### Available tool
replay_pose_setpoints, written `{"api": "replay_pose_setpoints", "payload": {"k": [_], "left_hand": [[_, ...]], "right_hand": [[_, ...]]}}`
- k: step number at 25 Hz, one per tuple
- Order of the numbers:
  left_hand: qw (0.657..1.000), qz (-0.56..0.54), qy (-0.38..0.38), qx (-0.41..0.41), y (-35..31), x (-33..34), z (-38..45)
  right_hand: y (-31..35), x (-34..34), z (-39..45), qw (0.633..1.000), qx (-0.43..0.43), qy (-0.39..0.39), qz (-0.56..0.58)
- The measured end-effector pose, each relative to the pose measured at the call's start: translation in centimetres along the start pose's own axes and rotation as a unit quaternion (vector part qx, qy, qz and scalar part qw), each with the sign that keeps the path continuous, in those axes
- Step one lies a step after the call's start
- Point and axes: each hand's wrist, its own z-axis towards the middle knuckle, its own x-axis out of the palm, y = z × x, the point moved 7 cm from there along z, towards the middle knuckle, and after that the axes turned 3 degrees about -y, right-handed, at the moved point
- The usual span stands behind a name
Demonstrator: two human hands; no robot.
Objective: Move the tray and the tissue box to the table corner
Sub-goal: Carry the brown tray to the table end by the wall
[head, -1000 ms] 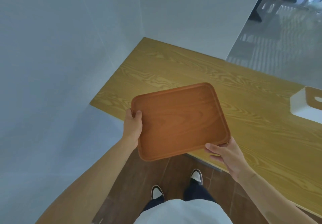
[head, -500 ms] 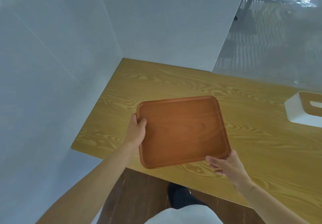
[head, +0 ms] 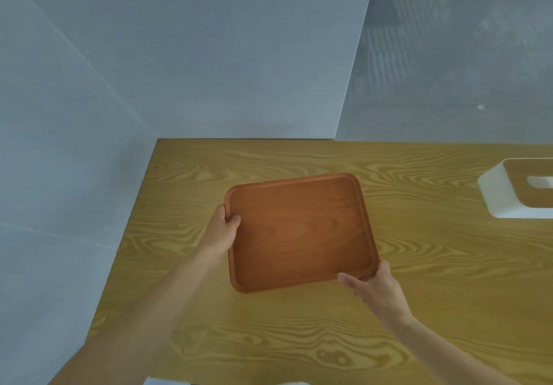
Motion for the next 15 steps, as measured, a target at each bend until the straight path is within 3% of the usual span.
{"api": "replay_pose_setpoints", "payload": {"k": [10,15], "left_hand": [[0.993,0.076,0.088,0.015,-3.5,2.0,12.3],[0.977,0.172,0.102,0.071,-5.6,3.3,16.2]], "right_hand": [[5.0,2.8,5.4,0.996,0.028,-0.053,-0.066],[7.8,3.0,8.7,0.994,0.033,-0.067,-0.077]]}}
